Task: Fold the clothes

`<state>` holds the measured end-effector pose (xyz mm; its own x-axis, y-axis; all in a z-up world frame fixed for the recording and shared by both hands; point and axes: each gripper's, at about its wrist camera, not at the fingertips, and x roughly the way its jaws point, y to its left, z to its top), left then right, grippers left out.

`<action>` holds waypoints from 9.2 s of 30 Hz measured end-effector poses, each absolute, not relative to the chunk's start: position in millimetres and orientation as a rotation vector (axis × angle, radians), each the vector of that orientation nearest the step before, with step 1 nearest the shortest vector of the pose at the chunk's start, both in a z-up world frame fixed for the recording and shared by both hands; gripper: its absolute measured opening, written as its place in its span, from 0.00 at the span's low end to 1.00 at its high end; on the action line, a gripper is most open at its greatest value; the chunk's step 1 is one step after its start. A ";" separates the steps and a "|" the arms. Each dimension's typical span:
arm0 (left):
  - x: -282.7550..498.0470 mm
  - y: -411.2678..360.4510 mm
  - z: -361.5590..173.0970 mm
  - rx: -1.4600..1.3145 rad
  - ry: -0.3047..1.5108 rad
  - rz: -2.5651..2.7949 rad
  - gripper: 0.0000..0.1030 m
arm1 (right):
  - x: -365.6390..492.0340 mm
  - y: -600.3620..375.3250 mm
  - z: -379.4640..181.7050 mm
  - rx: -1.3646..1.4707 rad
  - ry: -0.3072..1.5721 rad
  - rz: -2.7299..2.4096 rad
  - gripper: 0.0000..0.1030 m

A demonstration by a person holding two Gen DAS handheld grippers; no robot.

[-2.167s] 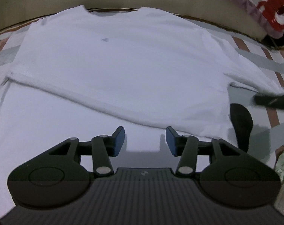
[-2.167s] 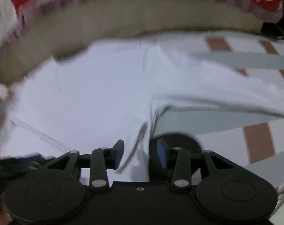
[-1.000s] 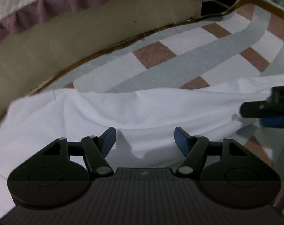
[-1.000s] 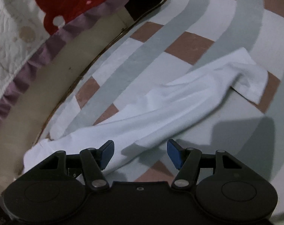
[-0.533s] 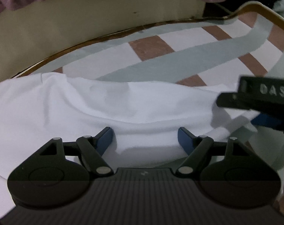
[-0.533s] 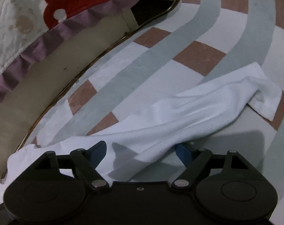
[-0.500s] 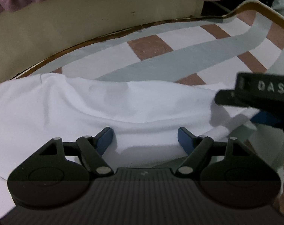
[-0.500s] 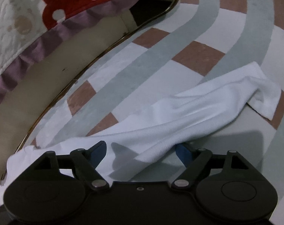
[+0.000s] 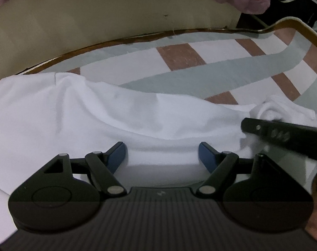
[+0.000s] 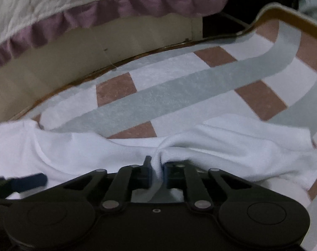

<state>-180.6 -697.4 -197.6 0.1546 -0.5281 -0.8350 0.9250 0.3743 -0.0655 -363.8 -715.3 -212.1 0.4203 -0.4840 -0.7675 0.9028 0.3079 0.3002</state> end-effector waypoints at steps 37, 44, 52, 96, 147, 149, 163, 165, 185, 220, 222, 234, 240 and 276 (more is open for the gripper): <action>-199.0 -668.5 -150.1 0.652 0.681 -1.406 0.76 | -400.6 -717.7 -174.0 1.079 0.231 -0.664 0.12; -202.0 -682.5 -153.1 0.591 0.602 -1.322 0.48 | -387.8 -708.6 -158.6 1.011 0.141 -0.515 0.12; -135.7 -632.3 -143.2 0.268 0.809 -1.108 0.12 | -358.3 -704.9 -165.6 1.049 0.267 -0.478 0.12; -66.9 -341.1 -160.2 0.101 0.738 -0.896 0.57 | -220.9 -425.7 -147.0 0.050 0.885 -0.285 0.57; -47.2 -373.7 -171.9 0.304 0.698 -0.888 0.80 | -244.6 -569.3 -211.2 1.248 0.503 -0.365 0.66; -49.2 -398.1 -184.4 0.424 0.696 -0.871 0.79 | -240.4 -576.3 -223.6 1.330 0.475 -0.375 0.66; -78.1 -281.2 -155.3 -0.039 0.623 -0.541 0.13 | -263.8 -591.3 -222.9 1.370 0.284 -0.573 0.60; -75.4 -269.7 -165.6 -0.072 0.718 -0.524 0.13 | -267.0 -595.2 -225.0 1.385 0.274 -0.585 0.59; -171.7 -250.7 -158.4 0.251 0.956 -0.573 0.52 | -268.2 -601.5 -220.3 1.371 0.401 -0.562 0.60; -83.0 -254.5 -175.2 0.462 0.898 -0.964 0.31 | -48.3 -636.3 -179.0 0.529 0.881 -0.477 0.58; -82.4 -252.9 -173.7 0.452 0.895 -0.974 0.18 | -40.8 -635.0 -183.9 0.480 0.899 -0.519 0.57; -54.6 -264.4 -125.6 0.417 0.757 -0.950 0.11 | -74.8 -671.5 -167.5 0.410 0.771 -0.632 0.09; 3.3 -291.5 -90.7 0.466 0.689 -0.949 0.10 | -96.8 -717.1 -176.6 0.634 0.697 -0.649 0.09; 76.7 -235.9 -161.4 0.000 1.114 -0.788 0.19 | -222.6 -585.5 -192.1 0.373 0.851 -0.539 0.21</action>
<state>76.7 -235.9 -161.4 0.2046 -0.5651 -0.7993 0.5654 0.7348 -0.3747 -222.6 -585.5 -192.1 0.5397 -0.2976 -0.7875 0.5855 0.8048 0.0971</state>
